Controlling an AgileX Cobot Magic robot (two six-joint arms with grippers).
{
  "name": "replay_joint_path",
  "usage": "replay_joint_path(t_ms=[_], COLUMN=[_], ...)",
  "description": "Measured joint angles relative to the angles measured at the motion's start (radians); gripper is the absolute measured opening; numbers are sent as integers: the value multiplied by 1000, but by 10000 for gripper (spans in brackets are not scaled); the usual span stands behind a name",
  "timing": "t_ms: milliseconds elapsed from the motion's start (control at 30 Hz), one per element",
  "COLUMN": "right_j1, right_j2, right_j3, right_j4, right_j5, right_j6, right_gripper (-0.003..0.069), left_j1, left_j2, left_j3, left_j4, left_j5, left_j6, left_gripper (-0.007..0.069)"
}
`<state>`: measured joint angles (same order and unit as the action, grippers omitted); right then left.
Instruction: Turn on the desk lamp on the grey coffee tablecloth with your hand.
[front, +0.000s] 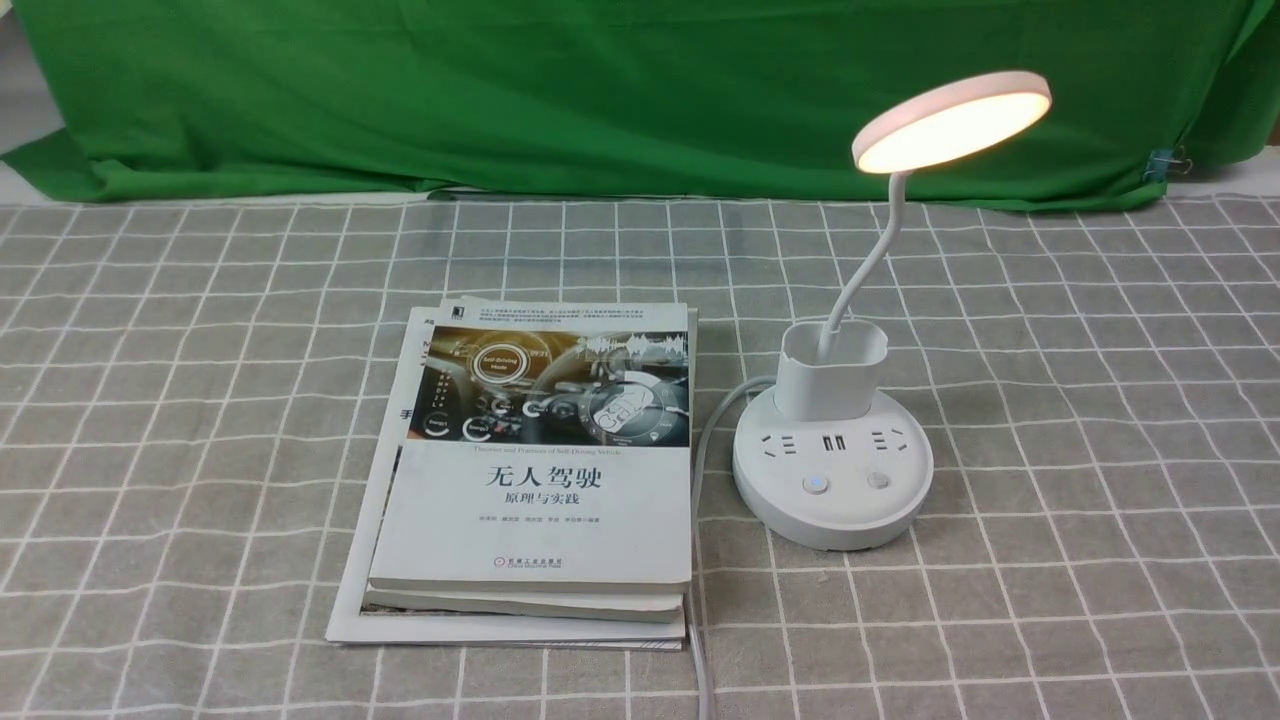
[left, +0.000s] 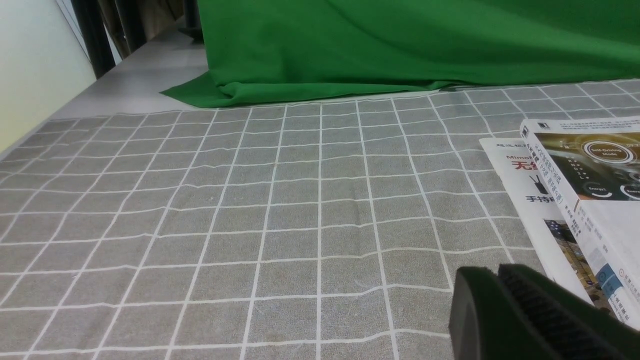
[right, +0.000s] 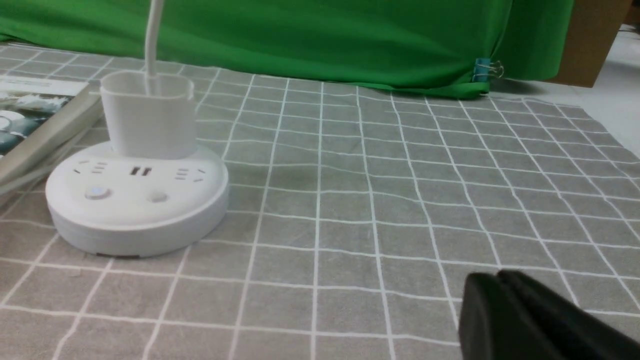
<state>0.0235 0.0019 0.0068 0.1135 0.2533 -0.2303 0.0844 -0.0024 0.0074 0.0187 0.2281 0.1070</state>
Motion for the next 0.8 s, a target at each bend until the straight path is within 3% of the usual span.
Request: replay_joint_path(t_ms=[800], right_j1=[0], right_j2=[0], right_j3=[0], right_j4=[-3], right_j5=[0], right_j6=[0], right_gripper=[92], left_j1=[0], left_j2=[0], left_j3=[0], left_j4=[0], left_j5=[0], left_j6=[1], left_gripper=[19])
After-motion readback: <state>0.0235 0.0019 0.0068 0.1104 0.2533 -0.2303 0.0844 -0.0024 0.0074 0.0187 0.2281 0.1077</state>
